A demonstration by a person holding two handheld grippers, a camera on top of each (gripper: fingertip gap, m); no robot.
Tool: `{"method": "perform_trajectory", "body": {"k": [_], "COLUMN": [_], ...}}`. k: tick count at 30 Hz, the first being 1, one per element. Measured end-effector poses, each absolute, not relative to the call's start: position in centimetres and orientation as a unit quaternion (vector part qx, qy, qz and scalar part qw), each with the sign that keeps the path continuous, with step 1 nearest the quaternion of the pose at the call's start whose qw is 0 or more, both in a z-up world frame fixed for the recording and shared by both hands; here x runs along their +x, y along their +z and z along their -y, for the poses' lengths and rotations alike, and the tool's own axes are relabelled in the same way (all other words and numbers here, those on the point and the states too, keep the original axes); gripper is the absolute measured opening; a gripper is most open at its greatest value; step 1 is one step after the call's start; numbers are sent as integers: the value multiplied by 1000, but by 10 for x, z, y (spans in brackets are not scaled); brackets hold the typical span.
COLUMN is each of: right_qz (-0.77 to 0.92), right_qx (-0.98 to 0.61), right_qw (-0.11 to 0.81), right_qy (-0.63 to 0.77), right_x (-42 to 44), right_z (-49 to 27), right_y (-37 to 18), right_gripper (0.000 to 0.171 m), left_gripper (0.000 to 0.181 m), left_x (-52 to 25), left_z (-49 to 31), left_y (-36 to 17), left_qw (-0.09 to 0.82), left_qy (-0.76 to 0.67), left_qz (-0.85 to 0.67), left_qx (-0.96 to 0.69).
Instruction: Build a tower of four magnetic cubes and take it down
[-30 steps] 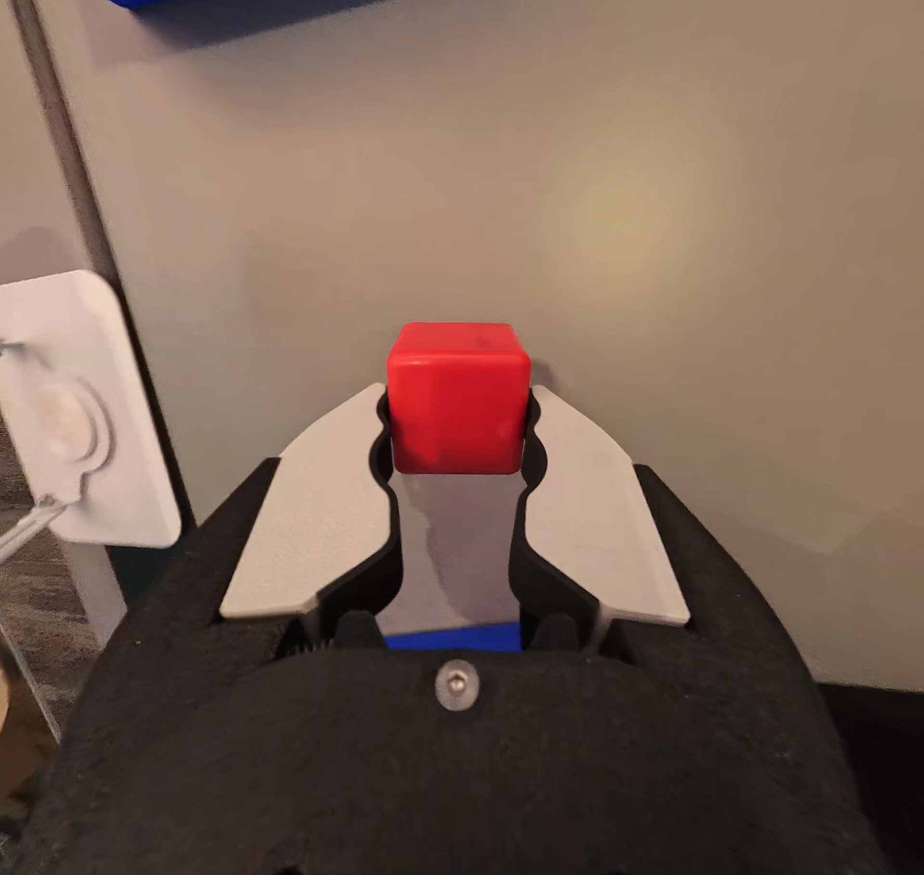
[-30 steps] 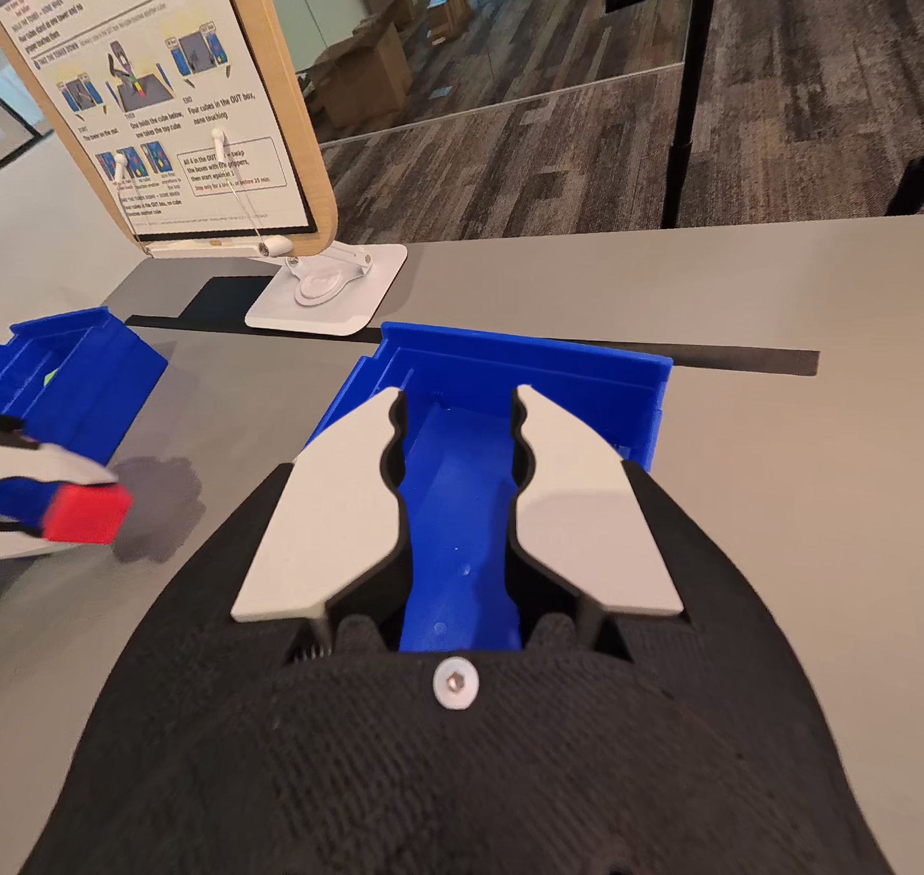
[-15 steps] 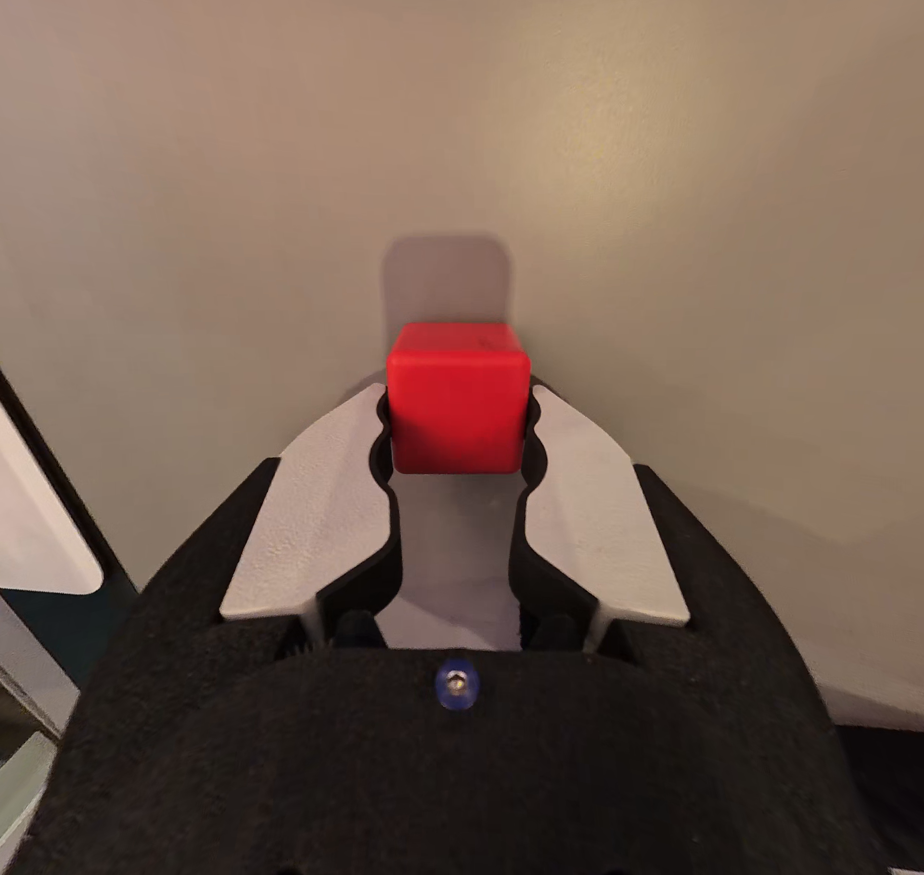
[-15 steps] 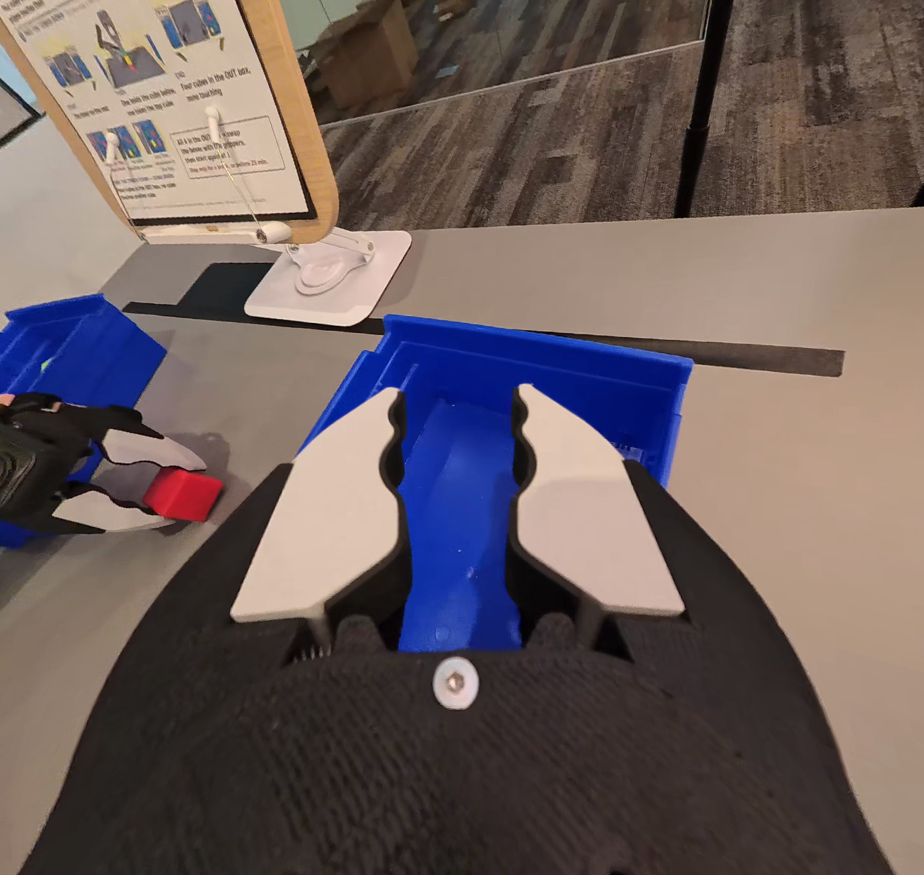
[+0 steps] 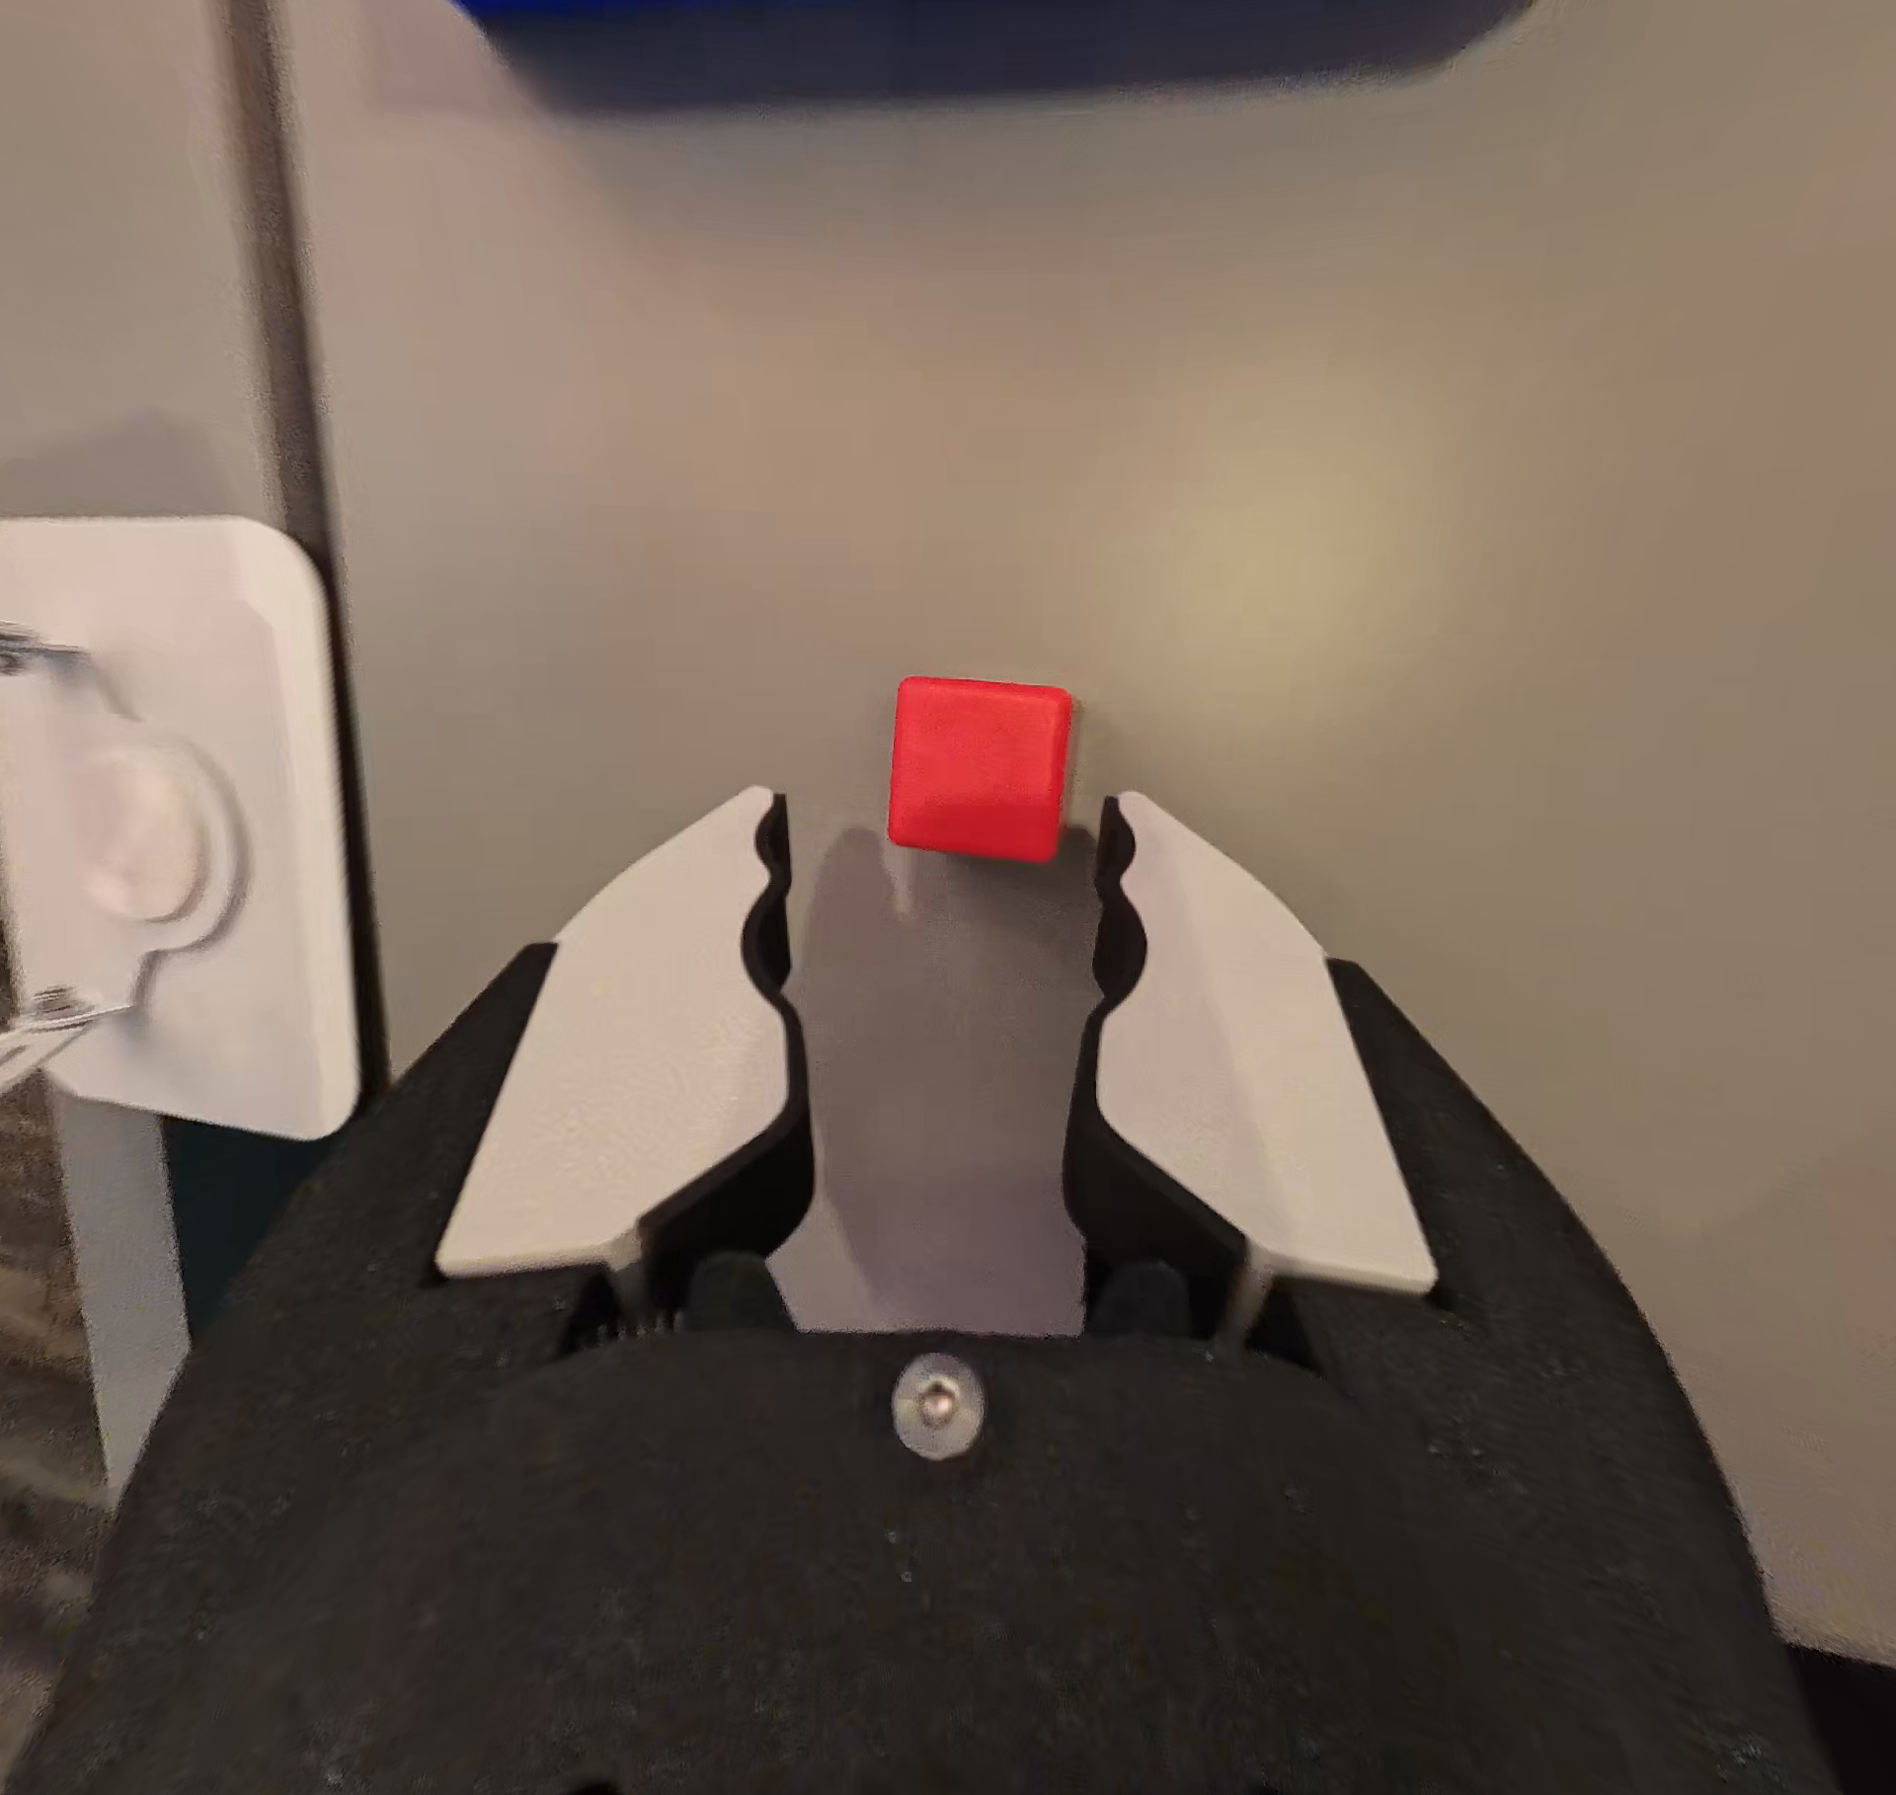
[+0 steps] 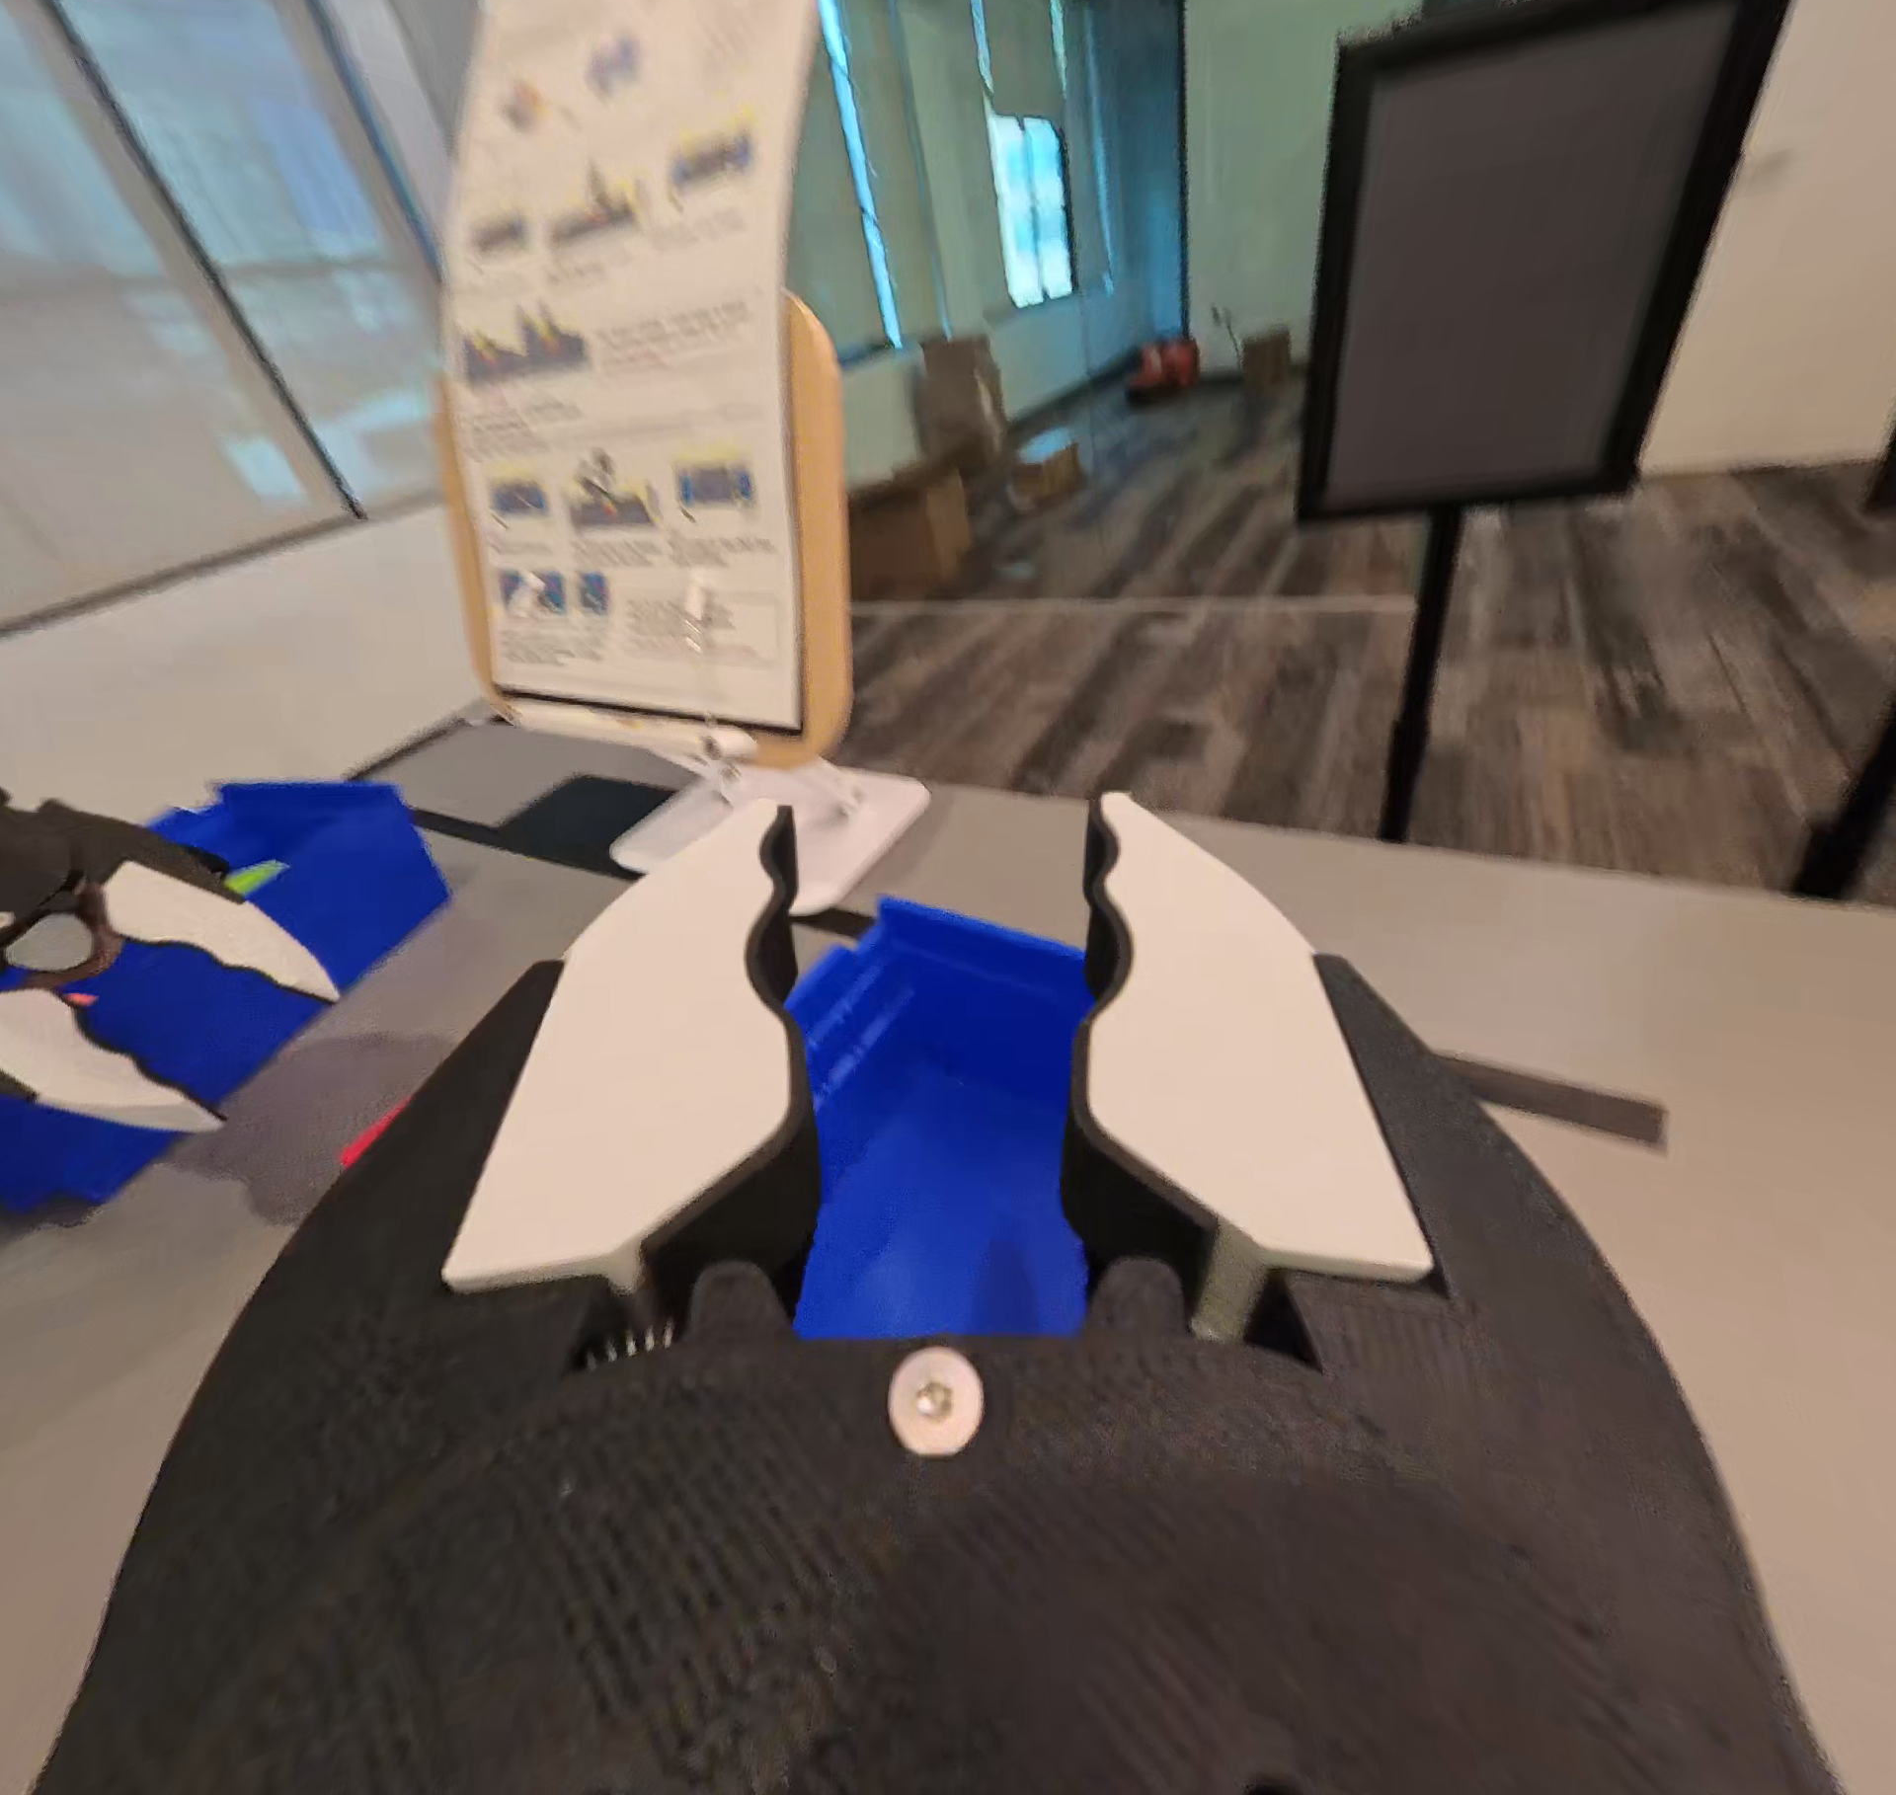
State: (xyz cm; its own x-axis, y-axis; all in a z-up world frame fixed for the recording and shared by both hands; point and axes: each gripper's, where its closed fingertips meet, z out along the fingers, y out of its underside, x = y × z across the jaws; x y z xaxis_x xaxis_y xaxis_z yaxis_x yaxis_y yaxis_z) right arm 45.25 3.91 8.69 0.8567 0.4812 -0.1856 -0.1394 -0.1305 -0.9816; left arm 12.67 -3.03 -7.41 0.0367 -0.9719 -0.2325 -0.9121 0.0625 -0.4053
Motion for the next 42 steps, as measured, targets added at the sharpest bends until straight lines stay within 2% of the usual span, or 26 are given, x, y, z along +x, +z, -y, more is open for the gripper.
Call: {"method": "perform_trajectory", "body": {"k": [5,6,8,12,16,21,30,35,42], "right_qz": [127,128,128,133,152,174,166,152,140], "right_qx": [-657,-662,-674,-690,-705,-723,-733,-731,-727], "right_qw": [683,679,672,661,646,629,619,619,621], "right_qy": [291,290,278,264,250,225,230,245,258], "right_x": [445,444,446,441,429,414,418,424,431], "right_z": [-25,-26,-28,-34,-40,-47,-51,-51,-50], "right_y": [112,110,104,96,88,79,70,69,69], "right_gripper": [59,59,58,58,58,58,58,58,57], "left_gripper": [60,64,57,56,62,66,62,50,49], "left_x": [77,57,5,-122,-190,-219,-229,-233,-229], "left_z": [52,55,54,53,78,88,77,74,74], "left_y": [8,16,19,-23,-69,-107,-133,-138,-119], "left_qw": [382,394,393,249,117,33,-3,-18,0], "left_qy": [-108,-102,-55,64,98,118,134,152,148], "left_qz": [-622,-611,-595,-548,-553,-571,-570,-575,-588], "left_qx": [-675,-679,-698,-796,-819,-811,-811,-804,-796]}}
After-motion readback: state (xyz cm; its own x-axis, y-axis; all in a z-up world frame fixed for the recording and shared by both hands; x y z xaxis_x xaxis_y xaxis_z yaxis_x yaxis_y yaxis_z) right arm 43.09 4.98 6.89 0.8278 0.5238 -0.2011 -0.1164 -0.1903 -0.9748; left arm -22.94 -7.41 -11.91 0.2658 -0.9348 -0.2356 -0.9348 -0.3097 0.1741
